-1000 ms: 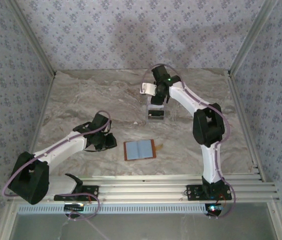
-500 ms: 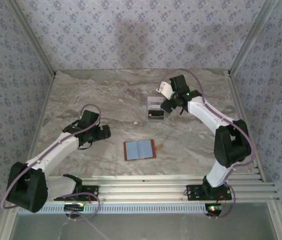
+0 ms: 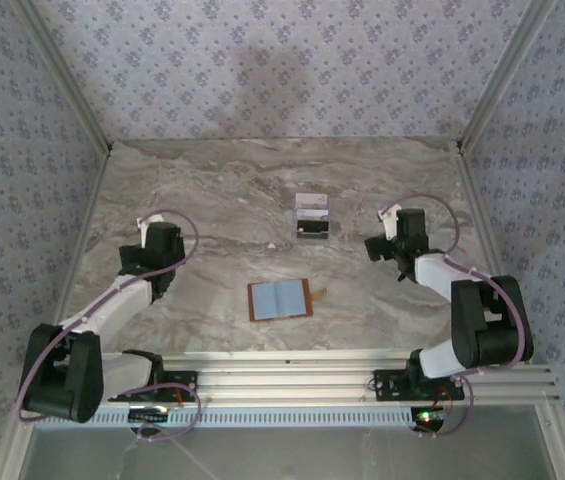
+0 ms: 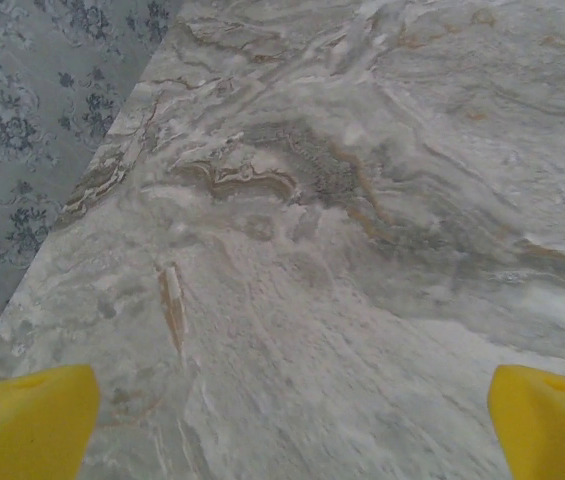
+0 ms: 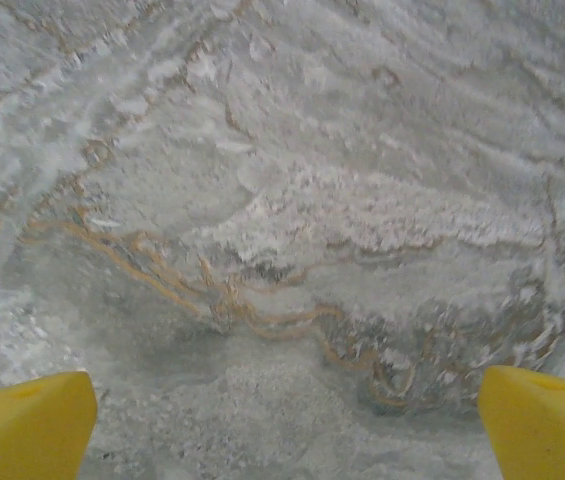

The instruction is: Take the credit cards out of the card holder

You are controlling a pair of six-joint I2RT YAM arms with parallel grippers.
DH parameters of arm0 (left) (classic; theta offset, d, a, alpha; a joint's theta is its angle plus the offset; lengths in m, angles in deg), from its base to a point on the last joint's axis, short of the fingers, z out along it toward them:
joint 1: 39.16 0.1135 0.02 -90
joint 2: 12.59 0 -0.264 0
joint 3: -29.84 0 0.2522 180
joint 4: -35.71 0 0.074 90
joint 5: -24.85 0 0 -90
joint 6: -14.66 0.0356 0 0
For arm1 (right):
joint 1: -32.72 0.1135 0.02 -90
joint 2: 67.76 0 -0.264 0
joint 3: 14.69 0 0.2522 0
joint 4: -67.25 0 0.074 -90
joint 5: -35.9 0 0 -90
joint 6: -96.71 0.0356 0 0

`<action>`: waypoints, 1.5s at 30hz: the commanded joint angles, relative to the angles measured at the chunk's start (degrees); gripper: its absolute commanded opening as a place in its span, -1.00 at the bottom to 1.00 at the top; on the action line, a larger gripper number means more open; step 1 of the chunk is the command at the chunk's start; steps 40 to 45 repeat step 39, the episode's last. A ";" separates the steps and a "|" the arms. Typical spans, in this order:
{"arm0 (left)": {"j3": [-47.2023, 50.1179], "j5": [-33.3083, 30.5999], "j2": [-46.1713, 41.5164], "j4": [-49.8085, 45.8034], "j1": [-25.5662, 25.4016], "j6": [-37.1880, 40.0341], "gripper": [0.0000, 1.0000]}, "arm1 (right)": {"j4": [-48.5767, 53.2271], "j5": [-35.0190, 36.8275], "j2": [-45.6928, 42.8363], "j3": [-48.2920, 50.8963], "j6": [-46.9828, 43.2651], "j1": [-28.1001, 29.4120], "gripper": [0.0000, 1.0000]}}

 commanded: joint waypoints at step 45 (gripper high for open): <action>5.35 26.64 19.57 45.41 11.55 8.47 0.99 | -35.17 -2.77 3.92 11.34 12.97 -7.03 1.00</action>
